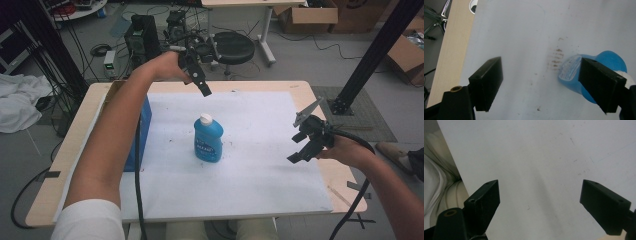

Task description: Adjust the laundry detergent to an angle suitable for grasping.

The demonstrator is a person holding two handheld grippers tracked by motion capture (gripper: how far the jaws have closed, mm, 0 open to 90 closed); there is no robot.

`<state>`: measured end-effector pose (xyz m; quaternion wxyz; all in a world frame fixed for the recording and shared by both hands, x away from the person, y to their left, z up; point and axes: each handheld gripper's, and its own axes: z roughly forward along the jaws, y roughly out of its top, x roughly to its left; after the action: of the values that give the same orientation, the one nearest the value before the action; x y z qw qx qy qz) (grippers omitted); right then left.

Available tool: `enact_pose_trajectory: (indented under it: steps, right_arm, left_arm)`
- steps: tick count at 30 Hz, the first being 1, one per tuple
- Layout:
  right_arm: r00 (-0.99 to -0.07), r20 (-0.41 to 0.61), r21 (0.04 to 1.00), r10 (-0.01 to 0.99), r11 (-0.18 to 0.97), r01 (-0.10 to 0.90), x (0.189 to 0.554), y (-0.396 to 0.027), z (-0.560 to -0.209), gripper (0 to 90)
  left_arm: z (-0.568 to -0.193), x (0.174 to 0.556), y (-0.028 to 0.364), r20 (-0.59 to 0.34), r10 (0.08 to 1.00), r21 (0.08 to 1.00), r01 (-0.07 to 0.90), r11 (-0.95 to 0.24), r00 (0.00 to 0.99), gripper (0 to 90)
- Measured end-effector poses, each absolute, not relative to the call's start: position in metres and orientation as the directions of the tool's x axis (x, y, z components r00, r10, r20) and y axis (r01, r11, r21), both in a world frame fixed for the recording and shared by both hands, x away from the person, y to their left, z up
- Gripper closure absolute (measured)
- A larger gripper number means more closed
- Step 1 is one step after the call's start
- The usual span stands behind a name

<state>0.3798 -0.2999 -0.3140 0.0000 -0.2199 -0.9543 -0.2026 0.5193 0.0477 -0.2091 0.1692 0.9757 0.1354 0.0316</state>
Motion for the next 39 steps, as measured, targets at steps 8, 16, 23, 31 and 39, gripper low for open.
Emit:
enact_pose_trajectory:
  steps: [8, 16, 23, 31, 39]
  right_arm:
    - [-0.904, 0.087, 0.387, 0.419, 0.822, 0.418, 0.3773, -0.2978, -0.3141, 16.0]
    - [-0.899, 0.085, 0.393, 0.429, 0.815, 0.426, 0.3782, -0.3007, -0.3152, 15.8]
    - [-0.897, 0.089, 0.397, 0.434, 0.81, 0.431, 0.3774, -0.3024, -0.3154, 15.8]
    - [-0.892, 0.07, 0.434, 0.447, 0.792, 0.43, 0.373, -0.3041, -0.3139, 15.9]
    - [-0.882, 0.063, 0.527, 0.467, 0.735, 0.427, 0.3699, -0.3006, -0.312, 15.8]
  left_arm:
    - [-0.2065, 0.5169, 0.0496, 0.025, 0.275, 0.343, 0.251, -0.905, 0.961, 20.6]
    - [-0.2092, 0.5199, 0.0485, 0.025, 0.277, 0.342, 0.252, -0.905, 0.961, 20.6]
    - [-0.2098, 0.5194, 0.046, 0.029, 0.275, 0.338, 0.25, -0.907, 0.961, 20.7]
    - [-0.206, 0.515, 0.0459, 0.041, 0.275, 0.34, 0.246, -0.908, 0.96, 20.7]
    - [-0.2062, 0.5145, 0.0445, 0.043, 0.276, 0.338, 0.246, -0.908, 0.96, 20.7]
